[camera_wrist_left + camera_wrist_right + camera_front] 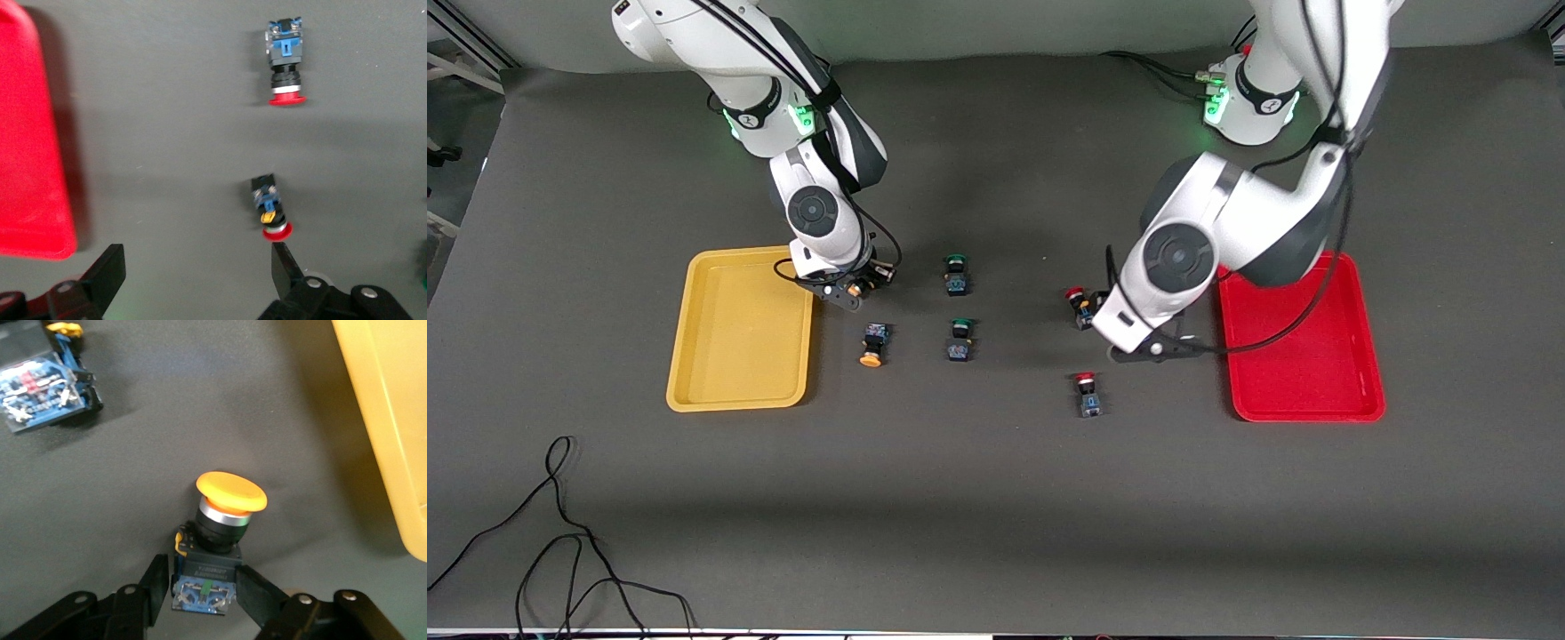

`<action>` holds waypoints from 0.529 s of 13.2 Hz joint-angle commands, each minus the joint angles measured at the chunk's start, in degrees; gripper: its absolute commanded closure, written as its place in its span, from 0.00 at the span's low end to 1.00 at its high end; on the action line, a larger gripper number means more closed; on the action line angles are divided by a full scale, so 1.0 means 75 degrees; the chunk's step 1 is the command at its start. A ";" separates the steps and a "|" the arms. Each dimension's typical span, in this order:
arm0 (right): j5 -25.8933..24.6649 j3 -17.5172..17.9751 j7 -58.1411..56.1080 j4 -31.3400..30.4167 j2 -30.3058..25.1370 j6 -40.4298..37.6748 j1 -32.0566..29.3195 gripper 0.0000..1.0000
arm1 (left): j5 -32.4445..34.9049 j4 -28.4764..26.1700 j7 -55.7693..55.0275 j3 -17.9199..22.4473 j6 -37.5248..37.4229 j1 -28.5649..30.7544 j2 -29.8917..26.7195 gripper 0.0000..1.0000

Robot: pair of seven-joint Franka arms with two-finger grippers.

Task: Place red and yellow buttons in trays
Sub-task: 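Grasp the orange button with the right gripper while the left gripper grasps a red button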

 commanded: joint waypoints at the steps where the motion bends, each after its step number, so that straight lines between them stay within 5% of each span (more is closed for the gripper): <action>1: 0.0093 -0.0065 0.0027 0.0013 0.0119 0.0197 0.0052 0.01 | -0.0158 -0.0016 -0.0602 -0.0145 0.0821 -0.0018 0.0749 0.02; 7: 0.0093 -0.0076 0.0004 0.0013 0.0154 0.0208 0.0052 0.00 | -0.0182 -0.0671 -0.1575 -0.0380 0.2392 -0.0206 0.1537 0.06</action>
